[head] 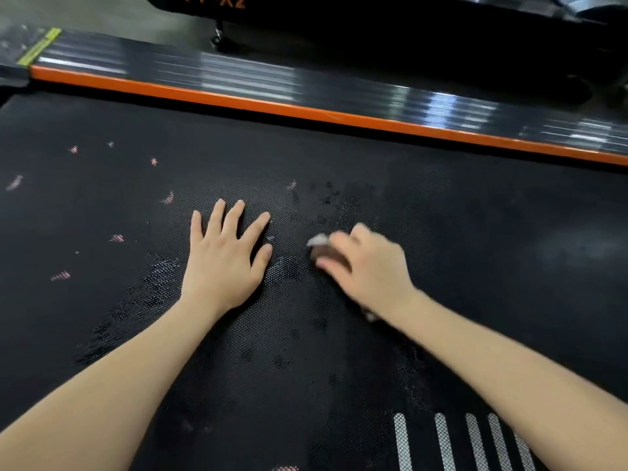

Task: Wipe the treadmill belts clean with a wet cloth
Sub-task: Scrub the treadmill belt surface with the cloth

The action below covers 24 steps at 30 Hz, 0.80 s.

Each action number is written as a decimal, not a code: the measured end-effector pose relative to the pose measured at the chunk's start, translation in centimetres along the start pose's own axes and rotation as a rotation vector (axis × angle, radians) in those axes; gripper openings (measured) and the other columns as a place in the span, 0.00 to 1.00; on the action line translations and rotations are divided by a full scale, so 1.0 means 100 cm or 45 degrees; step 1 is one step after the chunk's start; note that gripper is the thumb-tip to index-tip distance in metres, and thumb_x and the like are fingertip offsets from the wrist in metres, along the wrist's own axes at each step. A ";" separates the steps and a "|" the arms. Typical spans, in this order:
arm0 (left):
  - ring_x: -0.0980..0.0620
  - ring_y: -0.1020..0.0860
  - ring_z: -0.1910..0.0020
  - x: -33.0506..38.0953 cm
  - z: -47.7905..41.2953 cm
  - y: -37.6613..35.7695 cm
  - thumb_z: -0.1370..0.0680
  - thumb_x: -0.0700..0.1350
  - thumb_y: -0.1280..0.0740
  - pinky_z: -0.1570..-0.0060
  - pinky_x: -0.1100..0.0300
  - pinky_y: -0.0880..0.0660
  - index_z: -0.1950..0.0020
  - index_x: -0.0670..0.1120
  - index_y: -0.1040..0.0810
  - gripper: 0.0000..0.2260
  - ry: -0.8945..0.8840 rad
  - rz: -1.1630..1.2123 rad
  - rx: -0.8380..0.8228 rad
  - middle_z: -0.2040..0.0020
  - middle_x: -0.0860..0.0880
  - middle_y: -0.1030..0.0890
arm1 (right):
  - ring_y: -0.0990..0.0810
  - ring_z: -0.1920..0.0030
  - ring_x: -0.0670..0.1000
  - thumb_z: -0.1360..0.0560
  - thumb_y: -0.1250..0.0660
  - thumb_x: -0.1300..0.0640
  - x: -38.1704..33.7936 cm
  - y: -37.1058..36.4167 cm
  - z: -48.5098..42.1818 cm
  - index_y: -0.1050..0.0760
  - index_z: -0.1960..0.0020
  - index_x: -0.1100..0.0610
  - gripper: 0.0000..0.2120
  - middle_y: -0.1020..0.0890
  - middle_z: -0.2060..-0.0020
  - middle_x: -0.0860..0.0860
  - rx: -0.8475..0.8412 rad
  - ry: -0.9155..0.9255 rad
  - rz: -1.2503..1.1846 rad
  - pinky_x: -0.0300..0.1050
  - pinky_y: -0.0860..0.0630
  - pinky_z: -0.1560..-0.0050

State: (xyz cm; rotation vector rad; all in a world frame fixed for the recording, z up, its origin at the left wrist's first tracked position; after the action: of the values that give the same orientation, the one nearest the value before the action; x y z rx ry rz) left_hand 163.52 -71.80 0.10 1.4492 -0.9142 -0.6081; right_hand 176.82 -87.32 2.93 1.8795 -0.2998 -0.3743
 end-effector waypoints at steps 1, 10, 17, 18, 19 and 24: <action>0.38 0.42 0.27 0.000 0.000 0.000 0.23 0.60 0.54 0.29 0.37 0.50 0.28 0.53 0.33 0.27 0.000 0.000 -0.003 0.28 0.40 0.34 | 0.21 0.63 0.58 0.26 0.40 0.37 0.019 -0.004 -0.023 0.23 0.49 0.53 0.20 0.24 0.60 0.55 0.023 -0.097 0.080 0.45 0.30 0.68; 0.39 0.42 0.26 0.000 -0.001 -0.001 0.23 0.60 0.53 0.29 0.38 0.50 0.28 0.53 0.33 0.27 -0.007 0.002 -0.003 0.28 0.41 0.34 | 0.21 0.52 0.64 0.23 0.39 0.43 0.054 -0.022 -0.100 0.32 0.36 0.55 0.22 0.23 0.48 0.60 0.036 -0.438 0.071 0.51 0.28 0.58; 0.39 0.42 0.26 -0.002 -0.001 -0.002 0.22 0.60 0.53 0.28 0.38 0.49 0.27 0.54 0.33 0.26 -0.007 0.000 -0.002 0.28 0.41 0.34 | 0.21 0.52 0.65 0.23 0.39 0.42 0.091 -0.012 -0.106 0.33 0.33 0.49 0.21 0.24 0.48 0.60 0.022 -0.386 0.178 0.53 0.26 0.56; 0.39 0.42 0.26 -0.002 -0.001 -0.002 0.22 0.60 0.53 0.29 0.38 0.49 0.27 0.54 0.33 0.26 -0.006 0.000 -0.001 0.28 0.41 0.34 | 0.22 0.51 0.65 0.22 0.39 0.42 0.120 -0.008 -0.109 0.34 0.33 0.49 0.21 0.24 0.47 0.61 0.048 -0.522 0.190 0.53 0.27 0.55; 0.39 0.41 0.26 -0.002 -0.001 -0.003 0.23 0.60 0.52 0.29 0.38 0.49 0.28 0.54 0.33 0.26 0.001 -0.002 0.000 0.28 0.41 0.33 | 0.22 0.51 0.66 0.22 0.40 0.43 0.144 -0.006 -0.110 0.35 0.33 0.50 0.21 0.25 0.47 0.62 0.072 -0.639 0.186 0.53 0.29 0.55; 0.38 0.39 0.28 0.001 -0.001 -0.003 0.23 0.58 0.51 0.30 0.37 0.46 0.28 0.52 0.31 0.26 0.004 -0.023 0.010 0.29 0.40 0.32 | 0.24 0.48 0.64 0.19 0.45 0.46 0.159 -0.016 -0.132 0.33 0.33 0.53 0.18 0.25 0.44 0.62 0.061 -0.774 0.195 0.49 0.33 0.54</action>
State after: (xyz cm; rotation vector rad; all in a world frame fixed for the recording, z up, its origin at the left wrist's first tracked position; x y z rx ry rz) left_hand 163.66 -71.82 -0.16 1.4668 -0.9030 -0.6164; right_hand 196.75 -81.49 3.72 1.7375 -0.8596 -0.8366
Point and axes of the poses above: each hand's wrist, its own z-axis away from the middle knuckle, its own y-axis out of the back of the hand, x = y × z, the point moved 5 cm from there along -z, towards the middle knuckle
